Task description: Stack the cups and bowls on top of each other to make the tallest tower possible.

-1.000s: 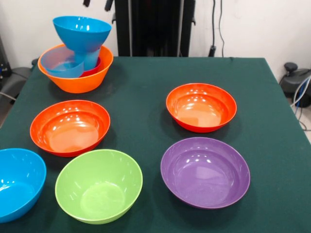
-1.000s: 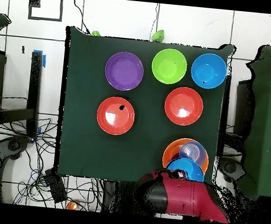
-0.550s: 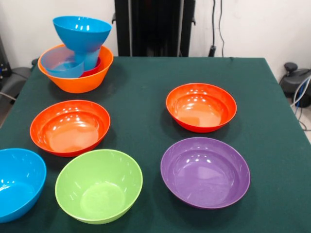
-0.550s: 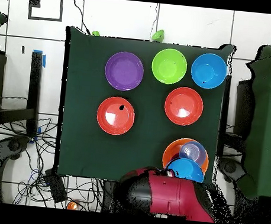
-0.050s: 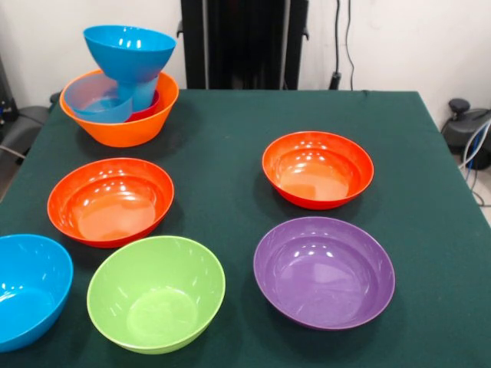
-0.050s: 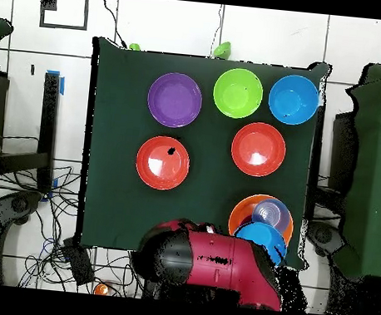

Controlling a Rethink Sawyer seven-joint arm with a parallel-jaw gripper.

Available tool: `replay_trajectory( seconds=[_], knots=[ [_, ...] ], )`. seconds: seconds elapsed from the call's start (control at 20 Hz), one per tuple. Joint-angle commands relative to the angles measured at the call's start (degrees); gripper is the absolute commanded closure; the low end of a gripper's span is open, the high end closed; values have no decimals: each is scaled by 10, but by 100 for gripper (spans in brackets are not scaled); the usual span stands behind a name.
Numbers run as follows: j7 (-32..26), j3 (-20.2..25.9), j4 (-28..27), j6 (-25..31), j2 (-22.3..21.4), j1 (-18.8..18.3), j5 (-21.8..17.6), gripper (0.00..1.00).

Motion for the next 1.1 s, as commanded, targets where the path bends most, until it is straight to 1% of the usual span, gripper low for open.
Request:
replay_trajectory(
  seconds=[0.05,0.15,0.4,0.75,1.1],
  knots=[
    [65,73,12,-43,81,27,58,0],
    [69,74,-5,-47,99,27,71,0],
    [71,70,-43,-54,136,22,79,0],
    [67,65,-85,-66,185,18,76,0],
    [71,58,-134,-75,233,24,67,0]
  ],
)
